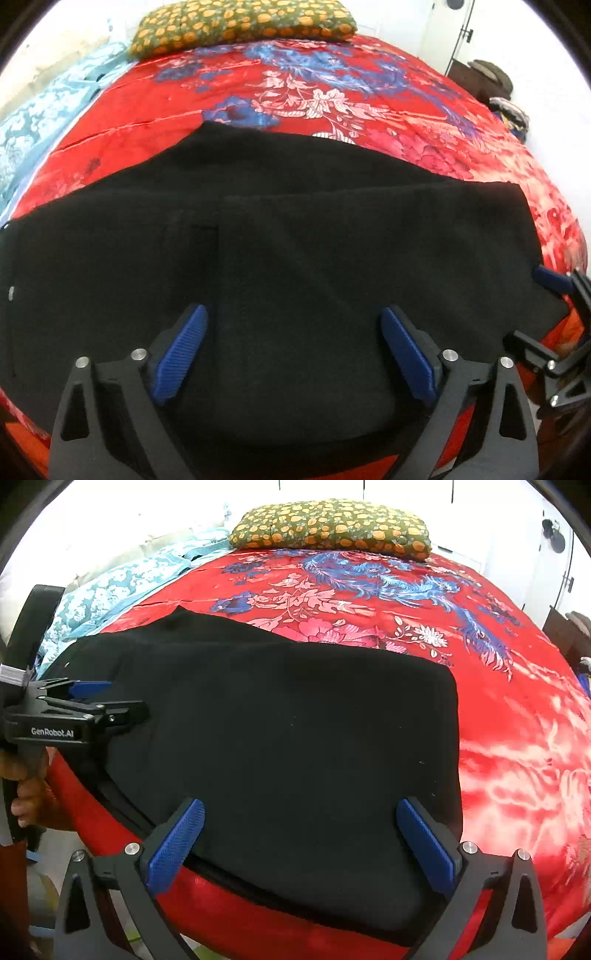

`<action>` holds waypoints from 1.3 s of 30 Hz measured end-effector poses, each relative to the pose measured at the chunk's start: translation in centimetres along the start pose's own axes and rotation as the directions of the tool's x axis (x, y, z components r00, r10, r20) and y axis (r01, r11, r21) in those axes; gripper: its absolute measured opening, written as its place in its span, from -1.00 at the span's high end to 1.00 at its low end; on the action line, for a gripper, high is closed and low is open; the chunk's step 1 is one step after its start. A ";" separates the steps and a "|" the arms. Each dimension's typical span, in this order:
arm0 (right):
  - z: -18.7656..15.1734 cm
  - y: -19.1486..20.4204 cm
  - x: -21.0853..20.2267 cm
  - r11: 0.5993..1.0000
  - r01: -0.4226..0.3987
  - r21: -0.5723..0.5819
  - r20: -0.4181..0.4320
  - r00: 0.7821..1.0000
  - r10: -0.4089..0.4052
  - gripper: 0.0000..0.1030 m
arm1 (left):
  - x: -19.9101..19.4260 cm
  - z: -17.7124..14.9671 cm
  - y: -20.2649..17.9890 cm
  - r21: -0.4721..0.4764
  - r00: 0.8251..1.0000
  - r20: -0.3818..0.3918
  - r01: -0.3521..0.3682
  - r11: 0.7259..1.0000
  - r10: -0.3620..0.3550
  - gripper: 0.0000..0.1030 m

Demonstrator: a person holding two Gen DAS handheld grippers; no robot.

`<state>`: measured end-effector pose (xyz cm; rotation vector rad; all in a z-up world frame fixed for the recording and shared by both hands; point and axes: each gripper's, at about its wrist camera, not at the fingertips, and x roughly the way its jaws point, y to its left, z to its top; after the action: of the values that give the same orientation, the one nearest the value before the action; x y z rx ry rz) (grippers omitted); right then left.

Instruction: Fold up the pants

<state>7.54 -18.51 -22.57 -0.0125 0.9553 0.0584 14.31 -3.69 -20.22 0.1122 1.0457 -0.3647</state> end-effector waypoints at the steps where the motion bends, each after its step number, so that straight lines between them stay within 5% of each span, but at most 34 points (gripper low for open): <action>1: 0.5 0.1 -0.3 1.000 0.012 -0.013 -0.019 1.000 -0.012 -1.00 | -0.1 -0.1 -0.2 0.011 1.000 -0.002 -0.006 1.000 0.006 -0.87; 4: 2.1 -0.3 -2.8 0.997 0.071 0.002 0.091 0.993 -0.071 -1.00 | 0.4 0.0 -0.7 0.018 1.000 -0.001 -0.017 1.000 0.017 -0.89; 7: 4.0 -1.8 -3.4 0.998 0.027 0.064 0.151 0.988 -0.036 -1.00 | 0.7 0.0 -0.6 0.017 1.000 -0.001 -0.021 1.000 0.021 -0.91; 10: 5.7 -3.2 -0.5 0.993 0.010 0.117 0.073 0.997 -0.019 -1.00 | 0.6 -0.2 -0.6 0.021 1.000 0.004 -0.024 0.999 0.024 -0.92; 13: 5.6 -4.1 4.5 0.993 0.019 0.116 -0.114 0.993 -0.006 -1.00 | 0.7 -0.2 -0.7 0.027 1.000 0.002 -0.025 0.999 0.024 -0.93; 18: 6.4 -3.3 2.1 0.995 0.060 0.075 -0.082 0.995 -0.054 -1.00 | 0.7 -0.2 -0.6 0.026 1.000 -0.001 -0.021 0.999 0.022 -0.94; 23: 3.5 -0.9 -2.4 0.996 -0.046 0.073 -0.034 0.998 0.049 -1.00 | 0.8 0.1 -0.7 0.024 1.000 -0.013 -0.023 0.999 0.024 -0.96; 26: 0.3 0.1 0.0 0.998 -0.025 0.062 -0.139 0.990 0.034 -1.00 | 0.9 0.1 -0.9 0.026 0.999 -0.020 -0.028 0.999 0.028 -0.98; 29: -0.3 1.0 -0.1 1.000 0.015 -0.008 -0.093 0.996 -0.015 -1.00 | 0.9 0.0 -0.9 0.021 0.999 -0.022 -0.031 0.999 0.032 -0.98; 39: -1.0 1.0 -0.6 1.000 0.012 0.013 -0.019 1.000 -0.012 -1.00 | 0.7 -0.2 -0.8 0.034 0.999 -0.016 -0.028 0.999 0.028 -0.98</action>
<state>6.38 -17.55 -22.64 -0.0069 0.9749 0.0416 14.16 -4.59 -20.91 0.1602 1.0537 -0.3568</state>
